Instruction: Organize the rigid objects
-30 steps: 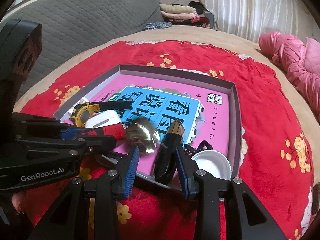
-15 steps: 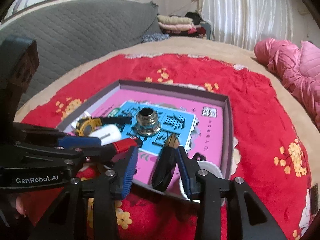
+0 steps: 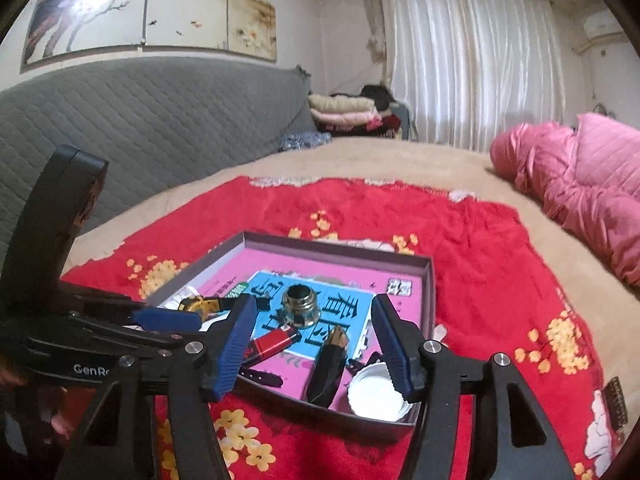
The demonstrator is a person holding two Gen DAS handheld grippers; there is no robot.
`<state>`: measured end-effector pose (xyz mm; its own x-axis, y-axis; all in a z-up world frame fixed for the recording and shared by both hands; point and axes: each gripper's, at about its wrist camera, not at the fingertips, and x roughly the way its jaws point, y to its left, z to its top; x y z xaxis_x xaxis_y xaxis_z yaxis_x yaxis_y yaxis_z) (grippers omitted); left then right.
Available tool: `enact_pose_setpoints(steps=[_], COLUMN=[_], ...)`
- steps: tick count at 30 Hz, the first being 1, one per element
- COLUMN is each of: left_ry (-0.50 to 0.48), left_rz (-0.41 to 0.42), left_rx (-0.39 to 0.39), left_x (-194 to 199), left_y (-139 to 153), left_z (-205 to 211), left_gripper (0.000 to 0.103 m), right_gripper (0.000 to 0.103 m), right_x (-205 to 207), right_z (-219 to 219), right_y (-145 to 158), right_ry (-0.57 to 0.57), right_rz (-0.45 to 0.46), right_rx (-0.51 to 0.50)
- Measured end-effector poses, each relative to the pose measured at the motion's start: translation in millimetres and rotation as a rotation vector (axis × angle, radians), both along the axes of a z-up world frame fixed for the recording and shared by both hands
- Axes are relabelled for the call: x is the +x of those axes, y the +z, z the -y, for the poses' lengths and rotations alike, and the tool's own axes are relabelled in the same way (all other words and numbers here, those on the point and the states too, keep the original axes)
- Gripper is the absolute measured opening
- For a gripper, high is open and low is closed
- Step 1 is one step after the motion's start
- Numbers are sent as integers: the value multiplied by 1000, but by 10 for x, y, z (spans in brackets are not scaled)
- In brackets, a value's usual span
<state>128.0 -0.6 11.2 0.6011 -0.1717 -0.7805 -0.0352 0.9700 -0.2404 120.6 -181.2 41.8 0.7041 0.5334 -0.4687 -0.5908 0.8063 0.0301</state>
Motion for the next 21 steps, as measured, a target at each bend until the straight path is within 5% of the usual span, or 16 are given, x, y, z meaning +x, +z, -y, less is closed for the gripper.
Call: enact_pose_setpoints(steps=[4,6,9,21], left_ry=[11,18,28,76], left_rz=[26,40,62,137], left_rx=[1,4,12,55], left_x=[-63,-95,-154,-468], left_y=[59,85,97,127], left_z=[-57,-89,-134,-220], left_gripper=[65,66,66,77], right_gripper=[62,62,77,77], right_x=[-19,-23,-40,-238], right_z=[17,47,69,19], right_y=[-44,-68,-93,-186], right_ry=[-24,-37,-59,-103], right_rz=[-18,-39,-56,-130], right_rx=[-16,-9,-16,-40])
